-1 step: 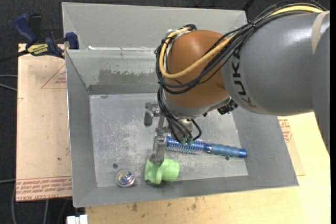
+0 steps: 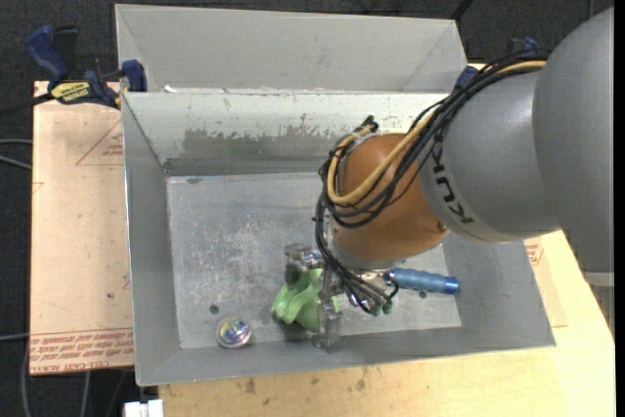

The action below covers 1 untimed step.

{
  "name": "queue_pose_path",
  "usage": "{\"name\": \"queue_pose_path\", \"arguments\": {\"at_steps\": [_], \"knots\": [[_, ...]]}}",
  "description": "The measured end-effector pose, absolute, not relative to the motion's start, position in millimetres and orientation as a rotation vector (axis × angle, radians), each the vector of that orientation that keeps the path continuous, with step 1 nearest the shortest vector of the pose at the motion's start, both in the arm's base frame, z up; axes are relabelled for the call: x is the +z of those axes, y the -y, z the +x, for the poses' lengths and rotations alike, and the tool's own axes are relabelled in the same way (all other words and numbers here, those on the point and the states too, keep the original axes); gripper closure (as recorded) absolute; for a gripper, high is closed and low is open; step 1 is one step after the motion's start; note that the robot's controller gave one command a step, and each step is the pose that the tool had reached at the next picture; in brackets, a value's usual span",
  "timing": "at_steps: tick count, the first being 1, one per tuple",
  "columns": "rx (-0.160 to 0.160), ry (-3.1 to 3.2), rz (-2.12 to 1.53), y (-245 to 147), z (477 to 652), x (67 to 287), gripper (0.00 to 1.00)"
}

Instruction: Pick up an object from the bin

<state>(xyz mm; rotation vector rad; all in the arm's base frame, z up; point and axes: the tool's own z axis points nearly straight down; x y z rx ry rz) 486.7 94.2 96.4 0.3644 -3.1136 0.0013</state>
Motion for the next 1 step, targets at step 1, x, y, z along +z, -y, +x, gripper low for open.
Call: {"name": "queue_pose_path", "arguments": {"at_steps": [1], "knots": [[-0.002,3.118,0.366,-95.9,487.6,98.9,1.00]]}}
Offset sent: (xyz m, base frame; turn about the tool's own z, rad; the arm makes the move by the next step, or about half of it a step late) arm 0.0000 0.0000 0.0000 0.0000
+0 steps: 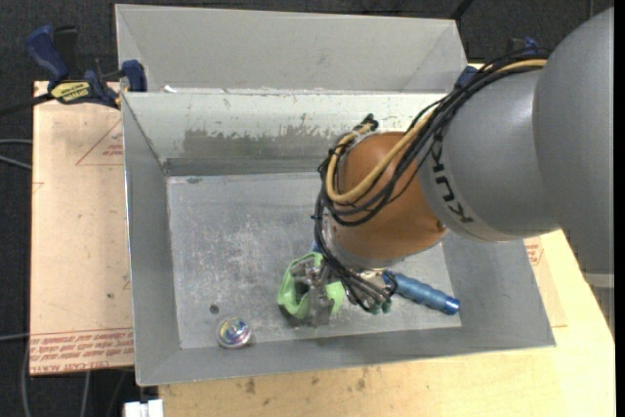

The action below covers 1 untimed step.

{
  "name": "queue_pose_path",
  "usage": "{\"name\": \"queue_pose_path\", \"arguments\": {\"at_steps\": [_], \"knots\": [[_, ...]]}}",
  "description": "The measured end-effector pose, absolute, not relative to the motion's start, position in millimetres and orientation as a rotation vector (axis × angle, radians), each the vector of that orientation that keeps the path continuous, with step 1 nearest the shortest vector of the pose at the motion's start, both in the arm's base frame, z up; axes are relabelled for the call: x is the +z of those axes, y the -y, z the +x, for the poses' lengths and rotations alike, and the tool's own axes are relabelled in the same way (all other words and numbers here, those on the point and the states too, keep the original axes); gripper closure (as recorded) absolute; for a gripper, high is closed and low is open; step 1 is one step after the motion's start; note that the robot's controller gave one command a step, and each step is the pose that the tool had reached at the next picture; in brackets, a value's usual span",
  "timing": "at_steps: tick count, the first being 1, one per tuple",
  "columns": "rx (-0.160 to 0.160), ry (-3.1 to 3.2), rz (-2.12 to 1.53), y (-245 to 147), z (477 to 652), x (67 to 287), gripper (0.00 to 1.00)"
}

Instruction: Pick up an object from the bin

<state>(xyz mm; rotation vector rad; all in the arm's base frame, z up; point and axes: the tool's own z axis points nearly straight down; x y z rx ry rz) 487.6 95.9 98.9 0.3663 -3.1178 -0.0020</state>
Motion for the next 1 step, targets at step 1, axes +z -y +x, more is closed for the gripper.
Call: {"name": "queue_pose_path", "arguments": {"at_steps": [1], "knots": [[-0.003,3.121,0.449,-111.0,485.3,290.1,1.00]]}}
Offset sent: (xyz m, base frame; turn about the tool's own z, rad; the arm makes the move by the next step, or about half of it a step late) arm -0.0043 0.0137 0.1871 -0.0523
